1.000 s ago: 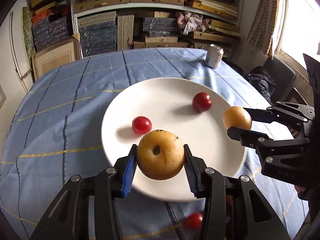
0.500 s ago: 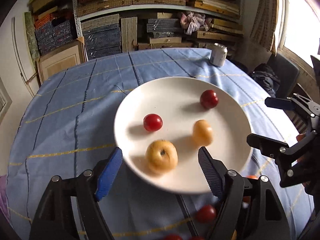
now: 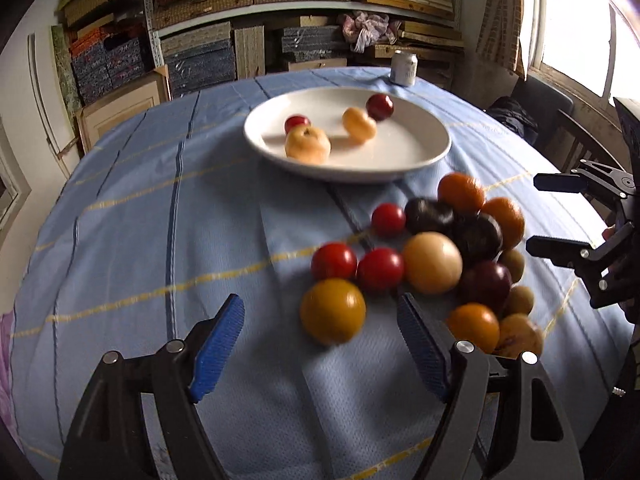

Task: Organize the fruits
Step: 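Set the yellow apple on the plate with the left tool while the right tool sets its fruit, then grasp a yellow-orange fruit with the left tool while the right tool grasps a tangerine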

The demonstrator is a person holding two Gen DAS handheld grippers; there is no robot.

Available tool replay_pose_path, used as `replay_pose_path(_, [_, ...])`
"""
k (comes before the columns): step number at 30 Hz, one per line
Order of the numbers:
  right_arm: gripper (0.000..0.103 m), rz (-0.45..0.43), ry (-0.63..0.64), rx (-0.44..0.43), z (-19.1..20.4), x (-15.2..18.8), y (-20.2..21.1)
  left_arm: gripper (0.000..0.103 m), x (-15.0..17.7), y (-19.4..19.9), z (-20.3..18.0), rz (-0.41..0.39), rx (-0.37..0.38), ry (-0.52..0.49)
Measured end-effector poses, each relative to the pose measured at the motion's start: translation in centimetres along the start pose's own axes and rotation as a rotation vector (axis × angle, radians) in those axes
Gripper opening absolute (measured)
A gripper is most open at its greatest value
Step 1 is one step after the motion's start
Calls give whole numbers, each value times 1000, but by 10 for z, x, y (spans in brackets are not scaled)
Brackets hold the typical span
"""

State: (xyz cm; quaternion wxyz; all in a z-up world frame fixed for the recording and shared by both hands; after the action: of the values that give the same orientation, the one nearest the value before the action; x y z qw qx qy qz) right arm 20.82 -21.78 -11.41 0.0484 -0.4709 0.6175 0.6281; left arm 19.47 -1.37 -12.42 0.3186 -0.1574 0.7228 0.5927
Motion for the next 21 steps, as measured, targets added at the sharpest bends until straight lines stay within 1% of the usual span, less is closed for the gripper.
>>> replay_pose_path(5, [82, 20, -32, -19, 3, -1, -18, 79, 3, -10, 3, 1, -5, 37])
replay_pose_path(9, [80, 19, -43, -38, 2, -4, -24, 79, -2, -14, 2, -5, -2, 38])
replay_pose_path(12, [77, 18, -66, -68, 0, -5, -27, 79, -1, -19, 1, -1, 0, 41])
replay_pose_path(14, [64, 15, -85, -106, 2, -4, -28, 71, 1, -23, 0, 12, 10, 43])
replay_pose_path(16, [55, 10, -92, -151, 6, -4, -27, 52, 4, -26, -4, 36, 31, 39])
replay_pose_path(19, [56, 8, -87, -152, 7, -4, -25, 44, 6, -26, -8, 36, 27, 16])
replay_pose_path(21, [55, 6, -94, -158, 7, -4, -25, 42, 7, -26, -8, 38, 31, 18])
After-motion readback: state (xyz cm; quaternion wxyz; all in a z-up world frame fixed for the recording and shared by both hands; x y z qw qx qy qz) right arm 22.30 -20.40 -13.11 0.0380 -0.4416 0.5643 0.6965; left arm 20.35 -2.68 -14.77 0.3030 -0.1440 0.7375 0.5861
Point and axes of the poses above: each gripper's, at about its wrist camera, not at the fingertips, and y roughly against the way its jaws point, z to its left, x to its underside, the point moved 9 cm from there along -y, roughly the way its jaws point, and after that the axes turned 10 degrees about y, right-handed, at the moved point
